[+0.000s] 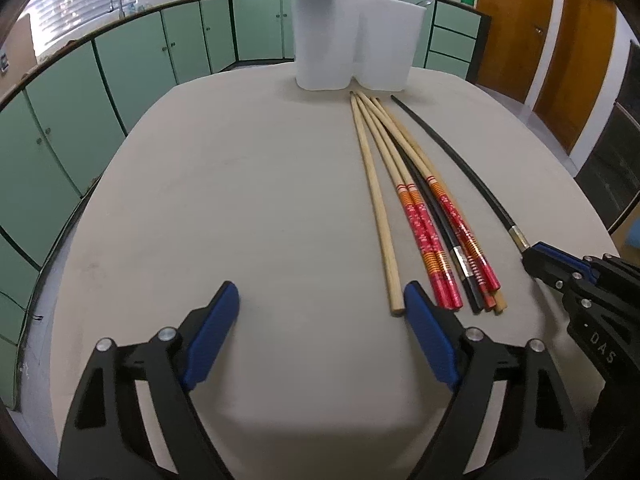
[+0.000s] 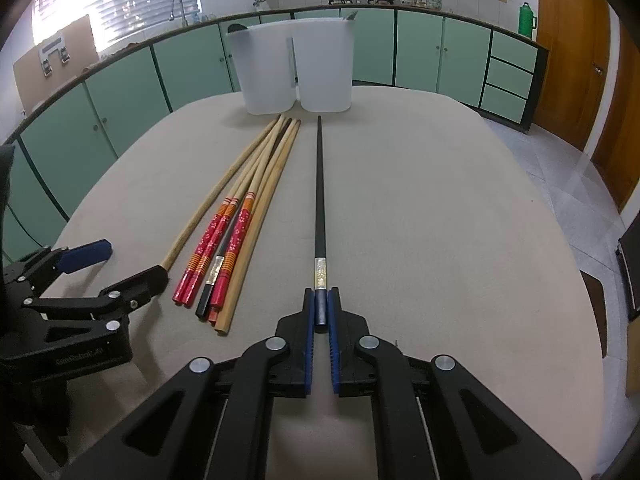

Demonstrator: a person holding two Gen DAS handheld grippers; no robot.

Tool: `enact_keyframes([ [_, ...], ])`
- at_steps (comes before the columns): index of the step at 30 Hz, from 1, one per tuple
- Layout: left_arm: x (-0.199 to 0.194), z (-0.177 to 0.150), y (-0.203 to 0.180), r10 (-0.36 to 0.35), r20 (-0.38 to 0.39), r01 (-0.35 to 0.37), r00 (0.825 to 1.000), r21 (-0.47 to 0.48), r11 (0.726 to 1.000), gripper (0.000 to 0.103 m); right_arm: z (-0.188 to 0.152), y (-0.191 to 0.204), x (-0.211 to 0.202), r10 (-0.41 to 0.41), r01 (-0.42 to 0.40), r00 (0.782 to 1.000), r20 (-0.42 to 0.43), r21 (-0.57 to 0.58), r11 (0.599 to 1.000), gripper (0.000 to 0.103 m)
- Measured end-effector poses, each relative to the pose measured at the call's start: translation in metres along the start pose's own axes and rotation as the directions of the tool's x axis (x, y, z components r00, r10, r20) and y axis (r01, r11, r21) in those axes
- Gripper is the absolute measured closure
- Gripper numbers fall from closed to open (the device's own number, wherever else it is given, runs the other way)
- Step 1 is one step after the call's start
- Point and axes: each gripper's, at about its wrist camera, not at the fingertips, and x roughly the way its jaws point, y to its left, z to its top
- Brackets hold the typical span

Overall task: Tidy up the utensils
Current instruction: 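Lift the black chopstick with the right gripper while the left gripper grasps a wooden chopstick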

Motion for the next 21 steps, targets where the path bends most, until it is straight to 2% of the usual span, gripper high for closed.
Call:
enact_keyframes([
  [2, 0.000, 0.001, 0.001, -0.008, 0.005, 0.008, 1.000, -0.008, 1.000, 0.030, 0.000, -0.002, 0.000, 0.008, -0.008, 1.000, 0.000, 0.006, 1.000, 0.096],
  [4, -0.001, 0.001, 0.002, -0.021, 0.015, 0.021, 1.000, -0.016, 1.000, 0.045, 0.000, -0.003, 0.000, 0.017, -0.017, 1.000, -0.001, 0.014, 1.000, 0.096],
  [5, -0.002, 0.001, 0.001, -0.026, 0.019, 0.027, 0.999, -0.016, 1.000, 0.049, 0.001, -0.004, 0.000, 0.017, -0.017, 1.000, 0.000, 0.014, 1.000, 0.096],
  [7, -0.003, 0.001, -0.001, -0.036, 0.024, 0.036, 0.999, -0.009, 0.999, 0.066, 0.001, -0.002, 0.000, 0.010, -0.010, 1.000, 0.000, 0.008, 1.000, 0.096],
  [9, -0.003, 0.000, -0.005, -0.044, 0.027, 0.044, 0.999, -0.005, 0.999, 0.073, 0.001, 0.000, 0.000, 0.002, -0.002, 1.000, 0.001, 0.001, 1.000, 0.096],
  [11, -0.003, 0.000, -0.010, -0.048, 0.028, 0.048, 0.998, 0.002, 0.999, 0.075, 0.001, 0.000, 0.000, -0.001, 0.001, 1.000, 0.002, -0.003, 1.000, 0.096],
  [15, -0.002, 0.000, -0.016, -0.073, 0.027, 0.073, 0.997, 0.011, 0.997, 0.094, 0.001, 0.000, 0.000, 0.005, -0.005, 1.000, 0.002, 0.002, 1.000, 0.096],
  [21, -0.003, 0.000, -0.011, -0.091, 0.031, 0.091, 0.995, -0.014, 0.996, 0.097, 0.002, 0.000, -0.002, 0.003, -0.003, 1.000, 0.012, 0.002, 1.000, 0.097],
])
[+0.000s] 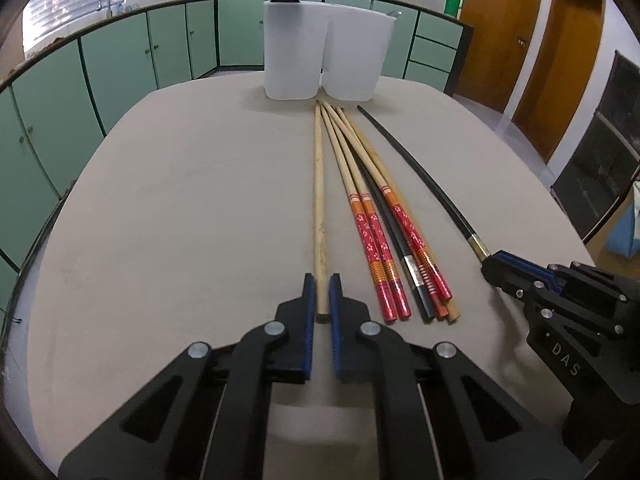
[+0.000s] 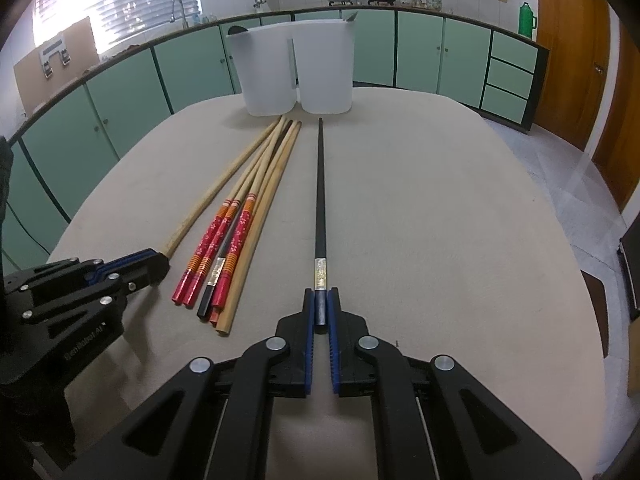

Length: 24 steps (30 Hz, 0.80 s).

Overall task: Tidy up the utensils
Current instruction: 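Lift the black chopstick with the right gripper while the left gripper grasps a wooden chopstick, then lower both chopsticks into the white holder and open both grippers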

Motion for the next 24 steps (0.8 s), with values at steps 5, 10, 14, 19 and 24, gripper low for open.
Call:
enact_keyframes([
  [5, -0.010, 0.001, 0.002, 0.020, 0.024, -0.020, 1.000, 0.010, 1.000, 0.097, 0.003, -0.002, -0.008, 0.010, -0.010, 1.000, 0.029, 0.014, 1.000, 0.097],
  [10, -0.034, 0.010, 0.005, 0.033, 0.084, -0.034, 0.996, 0.022, 0.999, 0.097, 0.013, -0.004, -0.023, 0.014, -0.014, 0.997, 0.072, 0.012, 1.000, 0.097],
  [14, -0.058, 0.022, 0.006, 0.031, 0.150, -0.034, 0.988, 0.022, 0.999, 0.097, 0.025, -0.008, -0.037, 0.009, -0.010, 0.993, 0.114, 0.009, 1.000, 0.097],
  [19, -0.083, 0.039, 0.006, 0.022, 0.226, -0.029, 0.974, 0.025, 0.999, 0.097, 0.046, -0.012, -0.054, 0.023, -0.028, 0.986, 0.165, 0.025, 0.999, 0.097],
  [24, -0.106, 0.060, 0.007, 0.020, 0.309, -0.030, 0.951, 0.027, 0.999, 0.097, 0.069, -0.013, -0.073, 0.026, -0.029, 0.974, 0.227, 0.008, 1.000, 0.097],
])
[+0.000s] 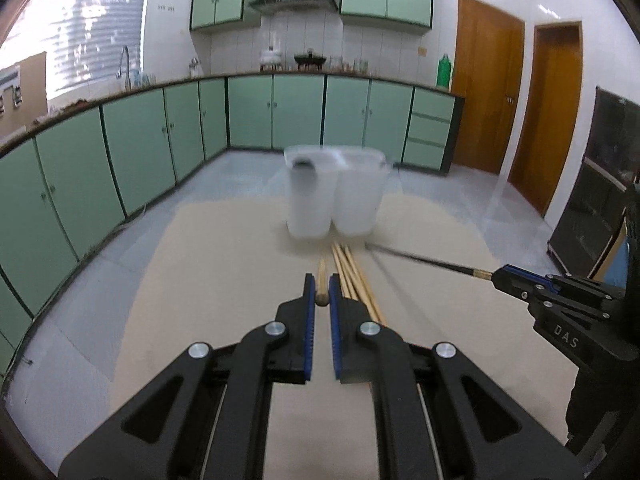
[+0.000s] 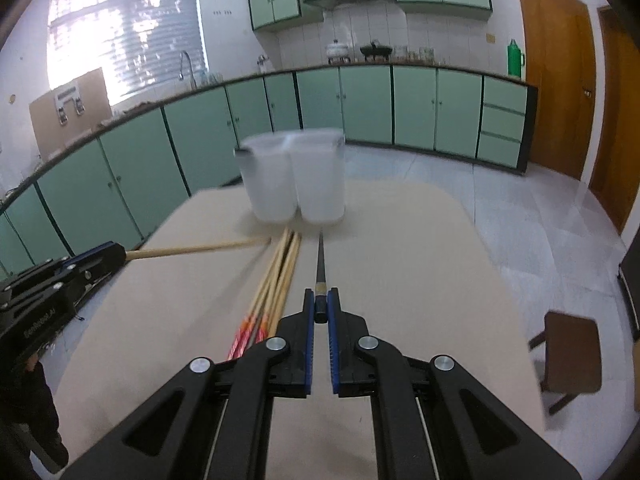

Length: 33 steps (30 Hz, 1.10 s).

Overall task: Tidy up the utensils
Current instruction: 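Lower both chopsticks into the white holder and open both grippers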

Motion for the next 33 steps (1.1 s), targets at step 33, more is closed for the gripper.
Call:
enact_keyframes([
  [33, -0.003, 0.171, -0.006, -0.145, 0.276, 0.136, 0.950, 0.054, 0.989, 0.097, 0.204, 0.002, -0.020, 0.176, -0.153, 0.969, 0.173, -0.137, 0.979, 0.097],
])
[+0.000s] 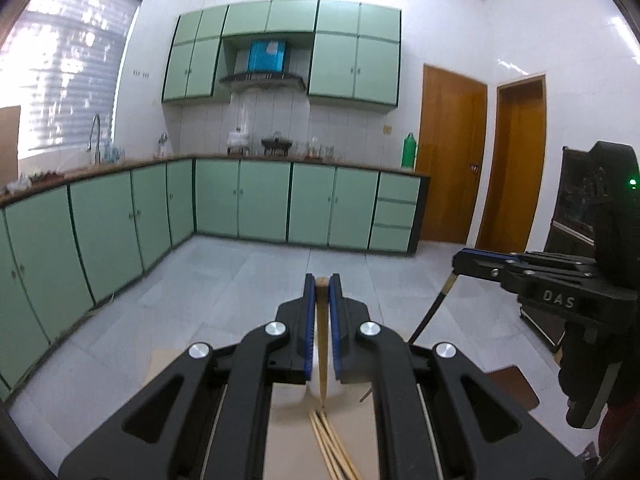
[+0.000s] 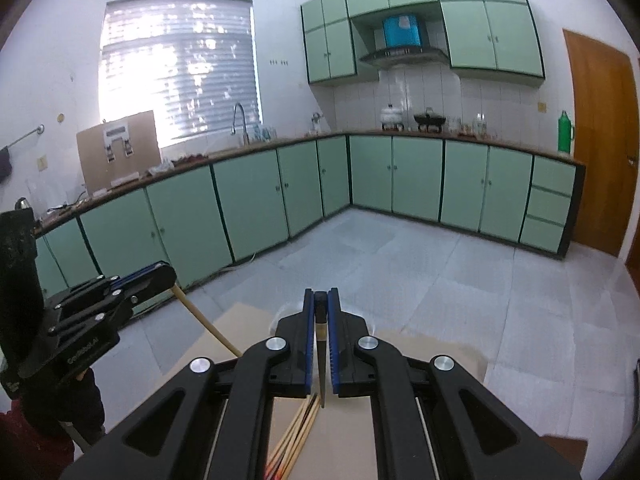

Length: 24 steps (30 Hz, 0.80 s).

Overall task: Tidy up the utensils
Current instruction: 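Lower both chopsticks into the white holder and open both grippers, then withdraw both grippers and move the right gripper to the red chopsticks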

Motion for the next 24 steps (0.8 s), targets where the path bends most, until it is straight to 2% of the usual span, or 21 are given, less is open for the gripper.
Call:
enact_keyframes([
  [4, 0.012, 0.025, -0.006, 0.021, 0.068, -0.024, 0.997, 0.035, 0.999, 0.097, 0.028, -0.002, 0.010, -0.011, 0.011, 0.999, 0.035, -0.006, 1.000, 0.097],
  [7, 0.031, 0.035, -0.006, 0.030, 0.079, -0.033, 0.996, 0.041, 0.999, 0.097, 0.040, -0.003, 0.023, -0.038, 0.039, 0.998, 0.054, -0.021, 0.999, 0.097],
  [14, 0.086, 0.020, 0.005, 0.066, 0.012, -0.066, 0.998, 0.032, 0.997, 0.097, 0.031, -0.012, 0.075, -0.073, 0.073, 0.997, 0.007, -0.005, 0.997, 0.097],
  [16, 0.102, 0.011, 0.010, 0.082, 0.006, -0.082, 0.997, 0.035, 0.996, 0.097, 0.021, -0.018, 0.091, -0.073, 0.073, 0.997, -0.022, 0.013, 0.997, 0.097],
  [21, 0.138, -0.007, 0.022, 0.086, -0.073, -0.084, 0.994, 0.022, 0.996, 0.097, -0.001, -0.029, 0.119, -0.072, 0.076, 0.992, -0.100, 0.043, 0.996, 0.097],
  [24, 0.146, -0.015, 0.029, 0.093, -0.108, -0.091, 0.990, 0.026, 0.996, 0.094, -0.010, -0.038, 0.127, -0.062, 0.072, 0.989, -0.133, 0.072, 0.995, 0.096],
])
